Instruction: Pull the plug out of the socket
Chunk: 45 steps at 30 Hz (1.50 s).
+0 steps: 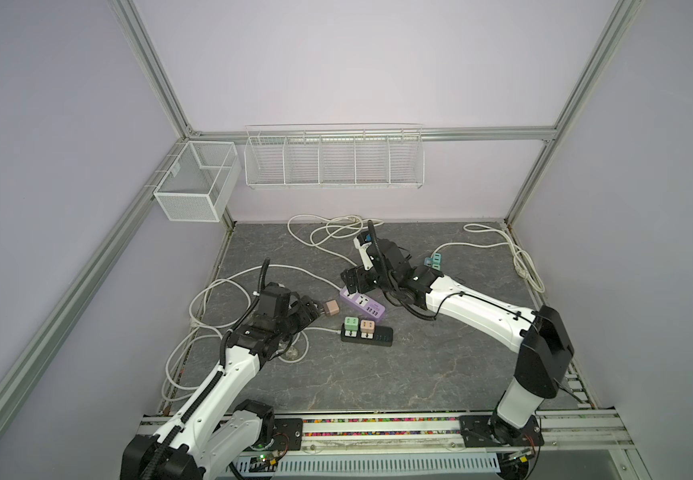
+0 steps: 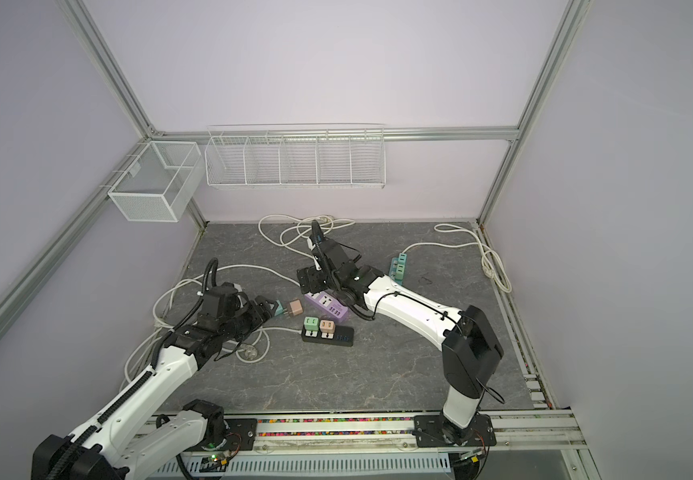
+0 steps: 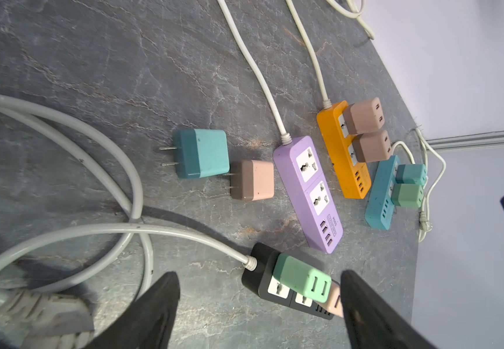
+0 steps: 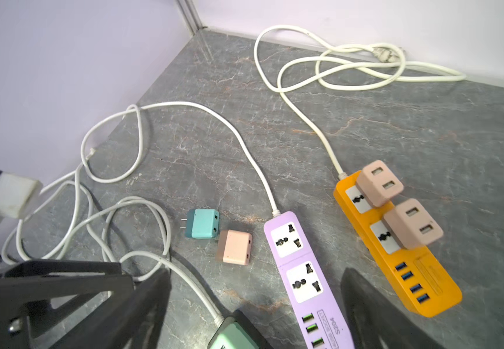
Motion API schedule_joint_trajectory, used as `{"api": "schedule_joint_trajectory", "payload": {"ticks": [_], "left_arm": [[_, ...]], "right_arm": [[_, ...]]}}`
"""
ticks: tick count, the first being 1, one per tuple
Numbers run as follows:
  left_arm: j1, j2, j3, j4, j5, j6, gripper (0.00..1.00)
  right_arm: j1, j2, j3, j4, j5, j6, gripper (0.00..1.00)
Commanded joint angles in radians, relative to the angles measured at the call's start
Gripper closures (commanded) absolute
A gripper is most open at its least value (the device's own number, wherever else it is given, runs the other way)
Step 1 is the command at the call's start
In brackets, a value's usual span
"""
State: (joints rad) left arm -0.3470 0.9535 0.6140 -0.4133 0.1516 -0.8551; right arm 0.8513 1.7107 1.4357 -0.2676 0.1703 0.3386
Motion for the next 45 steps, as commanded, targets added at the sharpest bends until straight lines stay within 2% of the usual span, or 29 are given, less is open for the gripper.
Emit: {"api": "schedule_joint_trajectory", "payload": {"ticks": [1,6,10,17,23,25,28,35,45], "left_arm": [[0.004,-0.031,-0.029,0.006,0.031,-0.012,0.18],[0.0,-0.063,-0.058,0.003,0.052,-0.025,0.2],[-0.022,-0.069,-0.069,-0.01,0.054,-0.032,0.21],[-0.115,-0.086,-0.103,-0.011,0.005,-0.079,0.24],[-0.14,-0.16,-0.18,0.028,0.016,-0.135,0.28],[-0.146,-0.185,-0.2,0.019,0.01,-0.155,0.29],[-0.15,-0.189,-0.239,0.091,0.032,-0.191,0.31],[-0.171,-0.073,-0.238,0.212,0.072,-0.188,0.33],[-0.179,0.057,-0.258,0.384,0.1,-0.19,0.4]], "right_arm": [[-0.012,-0.048,-0.052,-0.038,0.077,-0.086,0.12],[-0.022,-0.114,-0.114,-0.073,0.108,-0.131,0.11],[-0.023,-0.142,-0.148,-0.091,0.017,-0.228,0.11],[0.0,-0.128,-0.126,-0.218,-0.113,-0.362,0.0],[0.048,-0.066,-0.066,-0.359,-0.162,-0.484,0.09],[0.068,-0.042,-0.045,-0.398,-0.147,-0.517,0.12],[0.092,0.004,-0.012,-0.434,-0.122,-0.547,0.15],[0.102,0.091,0.062,-0.473,-0.146,-0.598,0.22],[0.105,0.201,0.132,-0.507,-0.206,-0.689,0.3]]}}
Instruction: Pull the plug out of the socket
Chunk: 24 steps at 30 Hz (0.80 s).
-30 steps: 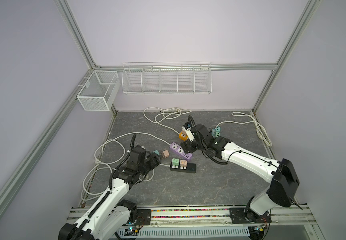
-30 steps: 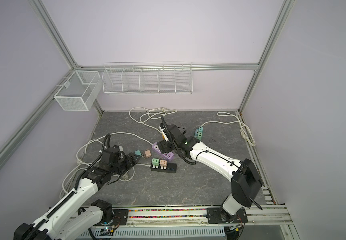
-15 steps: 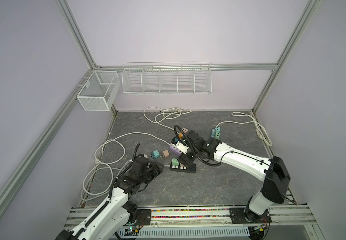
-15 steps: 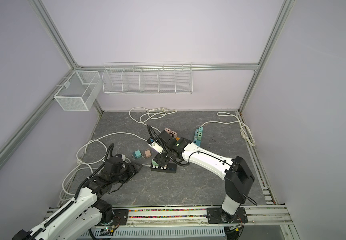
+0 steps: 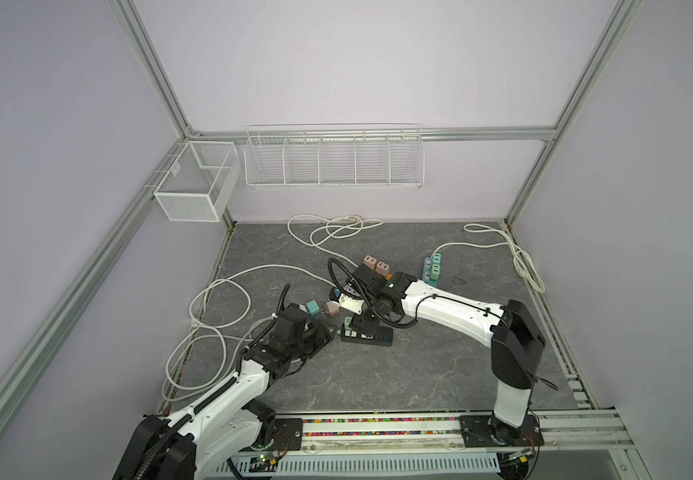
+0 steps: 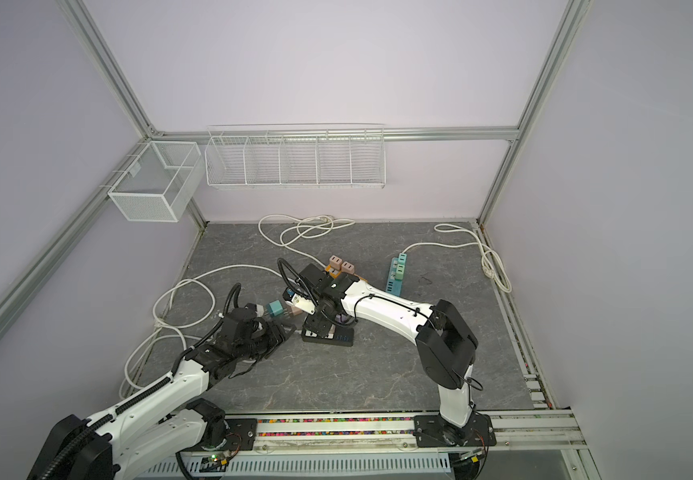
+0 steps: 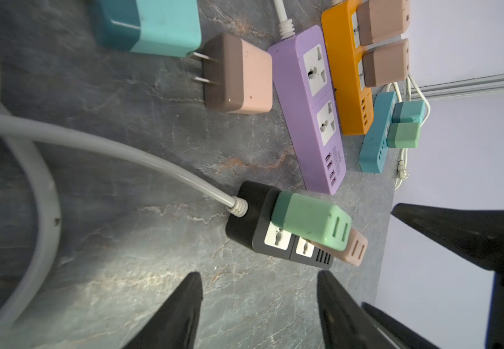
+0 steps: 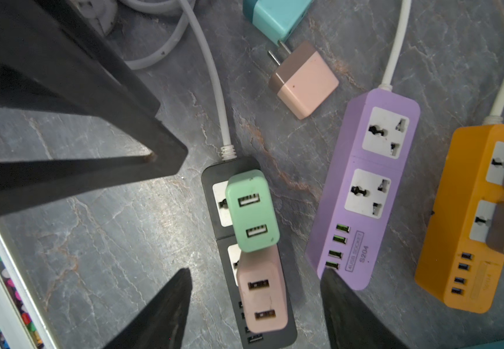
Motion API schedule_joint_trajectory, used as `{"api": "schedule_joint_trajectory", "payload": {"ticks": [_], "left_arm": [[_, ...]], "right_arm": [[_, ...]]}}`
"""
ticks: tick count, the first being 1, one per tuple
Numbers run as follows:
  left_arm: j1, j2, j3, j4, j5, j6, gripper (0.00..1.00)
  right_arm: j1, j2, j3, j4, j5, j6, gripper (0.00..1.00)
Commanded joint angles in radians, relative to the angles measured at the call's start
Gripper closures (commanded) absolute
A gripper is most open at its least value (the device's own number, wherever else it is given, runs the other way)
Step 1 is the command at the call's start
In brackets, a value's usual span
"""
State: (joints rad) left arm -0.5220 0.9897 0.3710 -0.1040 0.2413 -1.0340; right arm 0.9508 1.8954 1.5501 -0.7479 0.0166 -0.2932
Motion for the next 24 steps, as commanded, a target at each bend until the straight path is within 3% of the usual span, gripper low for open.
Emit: {"api": "schedule_joint_trajectory", "payload": {"ticks": [1,24], "left_arm": [[-0.004,0.033,-0.013,0.078,0.01,-0.011,0.41],[0.0,0.081,-0.014,0.035,-0.055,-0.015,0.44]], "right_arm": [[0.005,0.022,0.018,-0.02,-0.06,-0.063,0.31],[0.004,0.178,0.086,0.045,-0.075,-0.092,0.46]]}}
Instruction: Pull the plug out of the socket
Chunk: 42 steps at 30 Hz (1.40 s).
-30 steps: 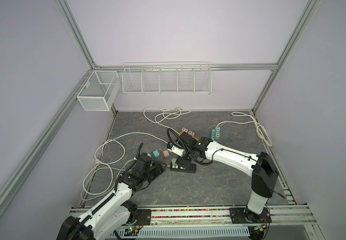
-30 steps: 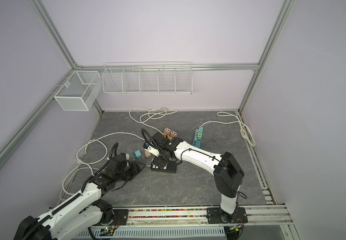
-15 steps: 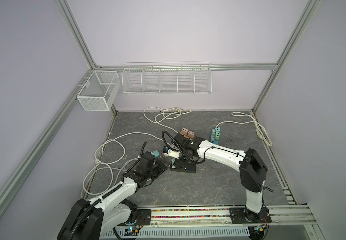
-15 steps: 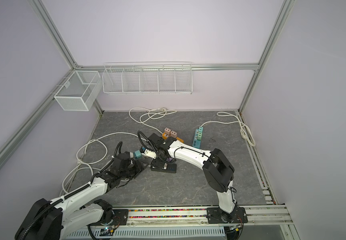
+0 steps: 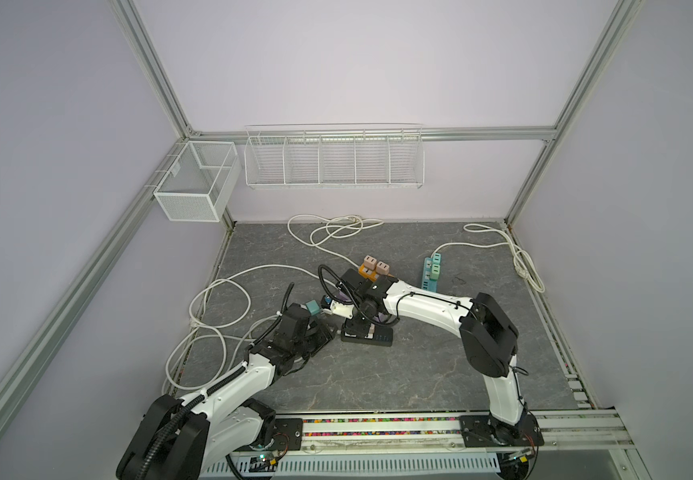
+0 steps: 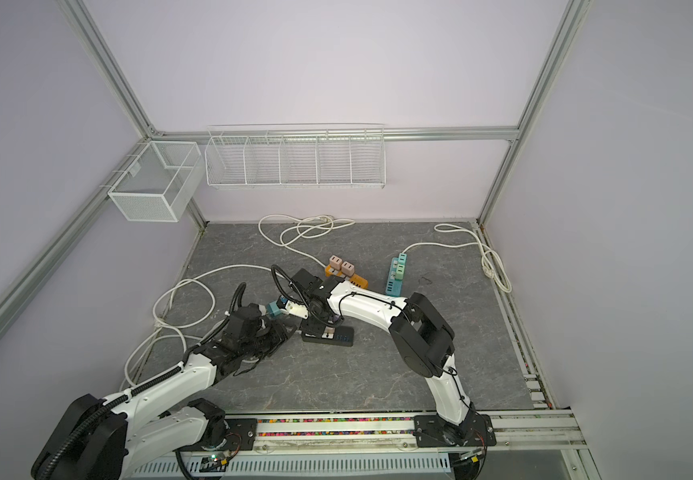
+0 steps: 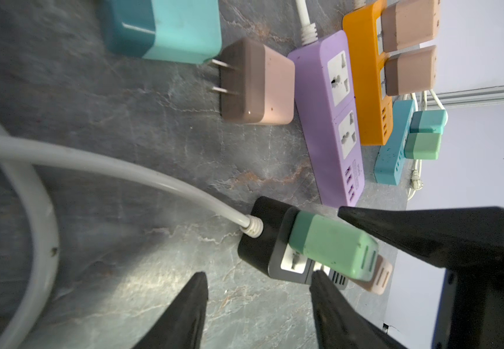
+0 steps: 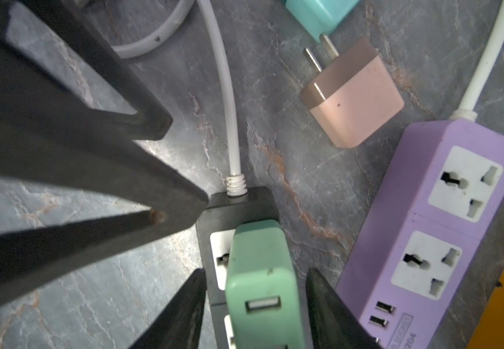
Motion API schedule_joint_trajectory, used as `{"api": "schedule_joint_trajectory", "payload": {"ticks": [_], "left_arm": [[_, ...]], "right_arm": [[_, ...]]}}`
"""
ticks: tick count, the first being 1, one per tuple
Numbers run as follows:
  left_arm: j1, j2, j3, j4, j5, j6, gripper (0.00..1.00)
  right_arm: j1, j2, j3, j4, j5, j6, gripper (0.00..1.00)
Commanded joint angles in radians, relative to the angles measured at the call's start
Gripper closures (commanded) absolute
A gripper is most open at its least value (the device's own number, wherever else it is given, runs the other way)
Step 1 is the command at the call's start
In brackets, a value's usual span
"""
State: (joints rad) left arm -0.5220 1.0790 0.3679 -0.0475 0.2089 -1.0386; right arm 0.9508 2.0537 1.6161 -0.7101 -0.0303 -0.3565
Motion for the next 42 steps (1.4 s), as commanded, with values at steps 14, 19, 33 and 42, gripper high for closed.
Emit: {"api": "schedule_joint_trajectory", "payload": {"ticks": [14,19,33,42], "left_arm": [[0.004,0.001,-0.017,-0.026,0.009,0.0,0.44],[0.004,0.027,-0.017,-0.012,0.031,0.0,0.45],[0.004,0.143,-0.016,0.09,0.116,-0.004,0.5],[0.004,0.181,-0.029,0.114,0.116,-0.003,0.51]], "right_arm": [[0.009,0.034,0.014,-0.001,-0.058,0.023,0.6],[0.022,0.04,0.01,-0.005,-0.034,0.076,0.66],[0.031,0.028,-0.015,0.039,-0.057,0.166,0.72],[0.037,0.025,-0.021,0.043,-0.054,0.172,0.73]]}}
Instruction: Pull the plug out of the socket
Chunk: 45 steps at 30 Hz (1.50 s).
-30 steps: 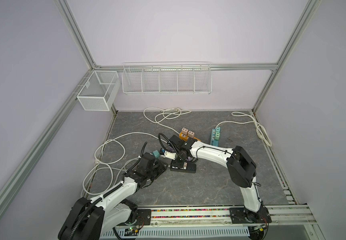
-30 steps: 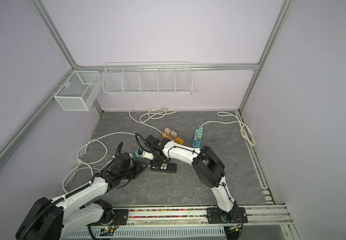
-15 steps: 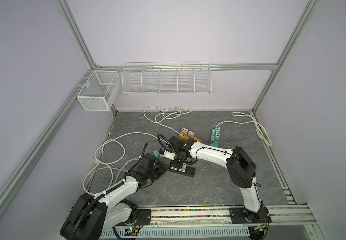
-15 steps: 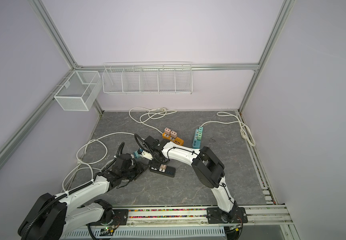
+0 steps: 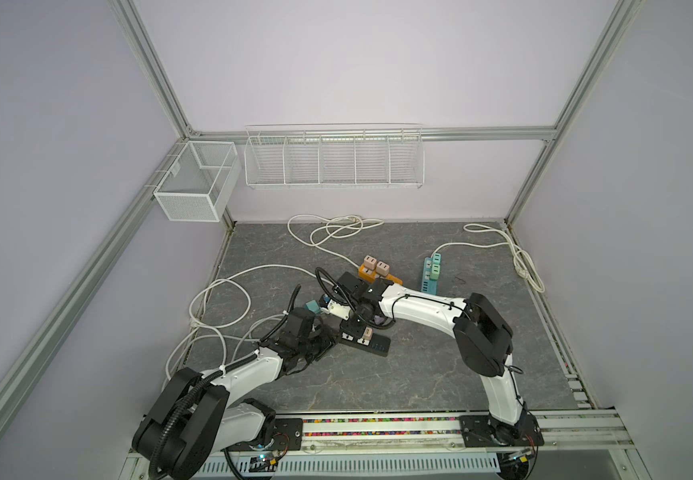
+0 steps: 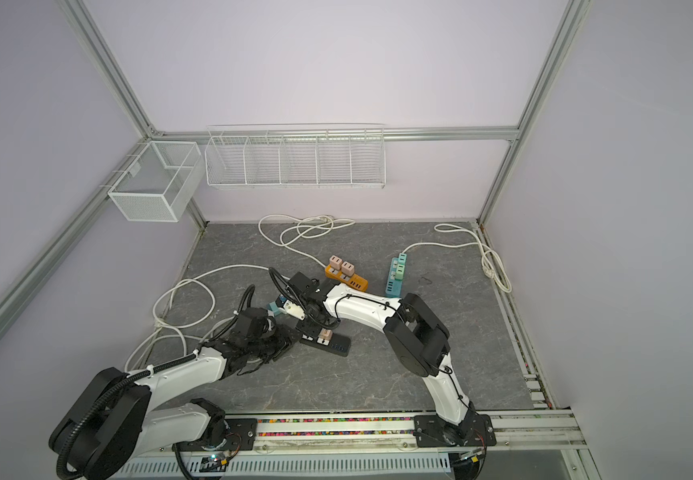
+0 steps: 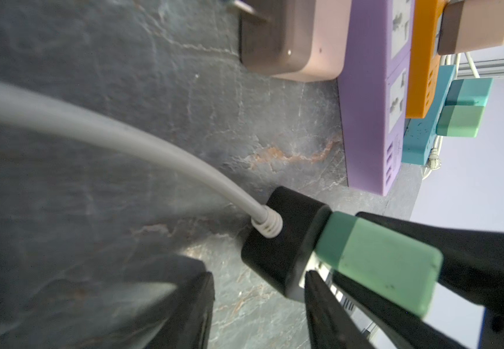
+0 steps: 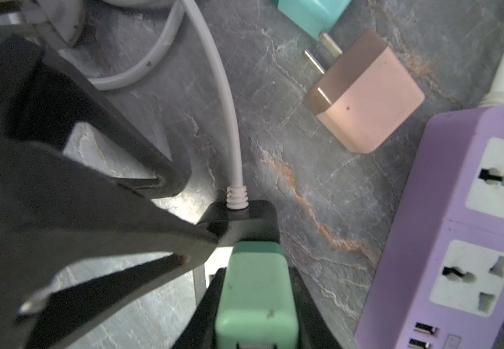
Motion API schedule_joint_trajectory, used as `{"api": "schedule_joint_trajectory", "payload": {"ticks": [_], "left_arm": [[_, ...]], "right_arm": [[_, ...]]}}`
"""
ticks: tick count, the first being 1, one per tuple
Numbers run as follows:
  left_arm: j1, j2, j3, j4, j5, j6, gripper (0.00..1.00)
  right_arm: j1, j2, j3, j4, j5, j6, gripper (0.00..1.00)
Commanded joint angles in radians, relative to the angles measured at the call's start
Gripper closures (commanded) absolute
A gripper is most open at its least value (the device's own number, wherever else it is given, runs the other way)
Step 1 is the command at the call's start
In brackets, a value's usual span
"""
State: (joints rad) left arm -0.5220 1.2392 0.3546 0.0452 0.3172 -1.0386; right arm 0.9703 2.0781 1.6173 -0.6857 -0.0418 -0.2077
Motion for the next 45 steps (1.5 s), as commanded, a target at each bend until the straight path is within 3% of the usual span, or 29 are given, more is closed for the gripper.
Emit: {"api": "schedule_joint_trajectory", "payload": {"ticks": [1,11,45], "left_arm": [[0.004,0.029,-0.021,0.031,0.01,-0.006,0.52],[-0.006,0.015,-0.018,-0.099,-0.044,0.049,0.53],[-0.03,0.061,-0.068,-0.052,-0.056,0.018,0.59]], "right_arm": [[0.018,-0.001,-0.023,0.019,-0.043,0.025,0.74],[0.019,-0.023,-0.028,0.029,-0.032,0.015,0.74],[0.026,-0.066,-0.051,0.065,-0.021,0.069,0.79]]}}
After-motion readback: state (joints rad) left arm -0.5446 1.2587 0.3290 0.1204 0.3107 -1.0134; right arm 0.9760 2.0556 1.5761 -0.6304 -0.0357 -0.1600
